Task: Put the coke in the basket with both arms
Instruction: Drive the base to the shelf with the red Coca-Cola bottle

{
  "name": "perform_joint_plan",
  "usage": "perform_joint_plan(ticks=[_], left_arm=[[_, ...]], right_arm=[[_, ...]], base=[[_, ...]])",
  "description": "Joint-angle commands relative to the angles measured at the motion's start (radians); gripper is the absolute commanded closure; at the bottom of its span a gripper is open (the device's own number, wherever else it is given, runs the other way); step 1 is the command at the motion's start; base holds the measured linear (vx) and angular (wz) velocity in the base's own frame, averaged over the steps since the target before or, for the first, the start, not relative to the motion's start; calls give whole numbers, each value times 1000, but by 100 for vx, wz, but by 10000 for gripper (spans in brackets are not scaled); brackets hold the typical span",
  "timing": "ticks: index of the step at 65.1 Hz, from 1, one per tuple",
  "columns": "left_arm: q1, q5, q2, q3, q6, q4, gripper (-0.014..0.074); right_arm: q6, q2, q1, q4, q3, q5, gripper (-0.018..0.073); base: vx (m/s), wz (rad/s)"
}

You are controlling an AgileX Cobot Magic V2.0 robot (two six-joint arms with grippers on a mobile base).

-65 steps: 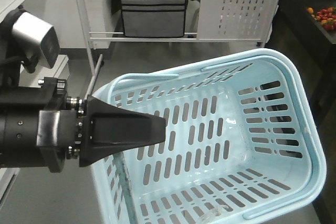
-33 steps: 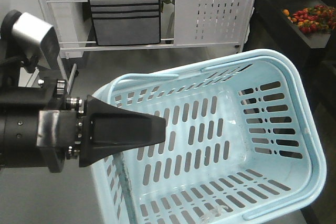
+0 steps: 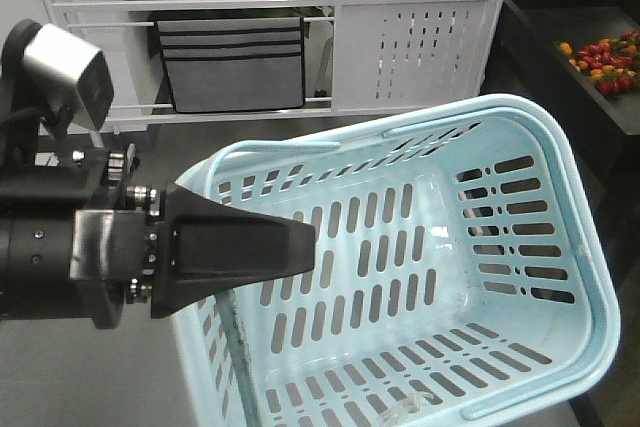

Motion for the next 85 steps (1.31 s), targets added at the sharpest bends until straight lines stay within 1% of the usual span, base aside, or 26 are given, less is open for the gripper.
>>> perform_joint_plan(ticks=[1,58,85], left_arm=[[0,-14,-22,-28,9,-81,603],[0,-15,-22,-28,9,-81,603],[0,-15,-22,-28,9,-81,603]], right_arm=[[-7,-13,-7,-8,7,-74,564],[-7,-13,-7,-8,7,-74,564],[-7,-13,-7,-8,7,-74,564]], base=[[33,3],[34,4],[32,19]])
